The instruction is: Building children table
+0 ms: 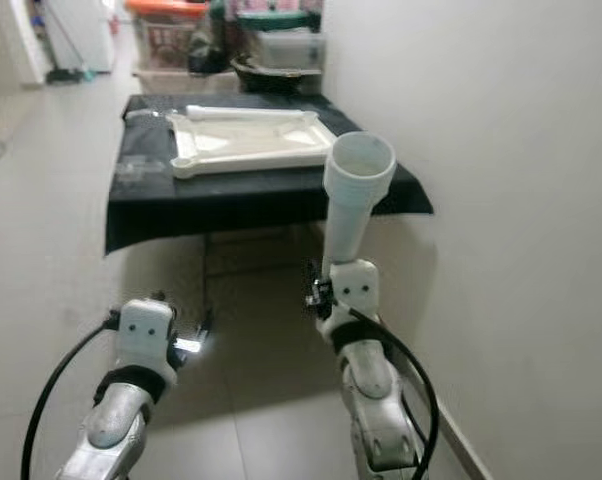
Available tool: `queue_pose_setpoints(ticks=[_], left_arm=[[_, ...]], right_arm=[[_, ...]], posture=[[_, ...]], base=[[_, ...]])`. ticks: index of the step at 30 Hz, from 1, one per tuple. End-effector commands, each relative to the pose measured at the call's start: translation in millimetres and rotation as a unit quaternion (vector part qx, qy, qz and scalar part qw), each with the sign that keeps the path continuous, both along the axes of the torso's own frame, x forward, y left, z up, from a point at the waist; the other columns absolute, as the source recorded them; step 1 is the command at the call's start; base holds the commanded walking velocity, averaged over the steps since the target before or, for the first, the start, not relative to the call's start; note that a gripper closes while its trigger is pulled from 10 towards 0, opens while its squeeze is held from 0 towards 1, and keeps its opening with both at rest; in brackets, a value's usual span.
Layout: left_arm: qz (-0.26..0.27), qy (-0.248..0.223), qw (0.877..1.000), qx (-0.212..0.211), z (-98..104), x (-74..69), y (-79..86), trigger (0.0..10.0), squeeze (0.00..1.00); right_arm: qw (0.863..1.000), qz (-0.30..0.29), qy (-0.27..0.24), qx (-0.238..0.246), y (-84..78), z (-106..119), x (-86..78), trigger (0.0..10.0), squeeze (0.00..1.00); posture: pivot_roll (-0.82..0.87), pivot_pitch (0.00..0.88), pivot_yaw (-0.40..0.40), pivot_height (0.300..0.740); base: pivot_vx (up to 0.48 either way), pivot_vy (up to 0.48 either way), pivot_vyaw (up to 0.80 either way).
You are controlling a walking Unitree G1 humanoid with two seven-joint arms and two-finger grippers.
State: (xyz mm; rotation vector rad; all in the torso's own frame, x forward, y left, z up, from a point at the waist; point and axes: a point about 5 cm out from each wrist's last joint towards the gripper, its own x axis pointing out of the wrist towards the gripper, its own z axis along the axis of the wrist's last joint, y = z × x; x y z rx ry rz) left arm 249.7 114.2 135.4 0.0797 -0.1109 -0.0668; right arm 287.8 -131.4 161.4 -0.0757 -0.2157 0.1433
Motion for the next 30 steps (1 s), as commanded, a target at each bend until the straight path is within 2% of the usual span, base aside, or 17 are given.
queue_pose_setpoints(ticks=[1,4,13,21,28,30], left_arm=[[0.009,-0.003,1.0,0.0,2,1.4,3.8,10.0,0.0],[0.013,-0.009,1.0,0.001,5,3.6,5.5,10.0,0.0],[0.017,-0.017,1.0,0.0,9,6.4,7.1,10.0,0.0],[0.021,-0.016,1.0,0.0,9,8.9,9.2,10.0,0.0],[0.029,-0.019,0.999,-0.005,11,10.1,11.1,10.0,0.0],[0.03,-0.011,0.999,-0.018,10,11.5,11.6,10.0,0.0]], right_arm=[[1.0,0.02,0.0,0.011,6.6,1,0.2,10.0,0.0],[0.999,0.036,-0.009,0.0,12.4,3,-1.6,10.0,0.0],[0.999,0.041,-0.018,0.014,14.2,7,0.0,10.0,0.0],[0.999,0.041,-0.02,0.029,10.6,11,3.2,10.0,0.0],[0.997,0.054,-0.02,0.046,13.8,14,4.6,10.0,0.0],[0.997,0.057,-0.02,0.05,14.6,15,5.1,10.0,0.0]], posture=[[0.07,0.0,-0.059,0.74],[0.07,0.0,-0.057,0.74],[0.07,0.0,-0.056,0.74],[0.07,0.0,-0.058,0.74],[0.07,0.0,-0.059,0.74],[0.07,0.0,-0.058,0.74]], base=[[0.319,0.0,0.0],[0.316,0.0,0.0],[0.319,0.0,0.67],[0.319,0.0,0.0],[0.311,0.0,0.0],[0.285,0.0,0.0]])
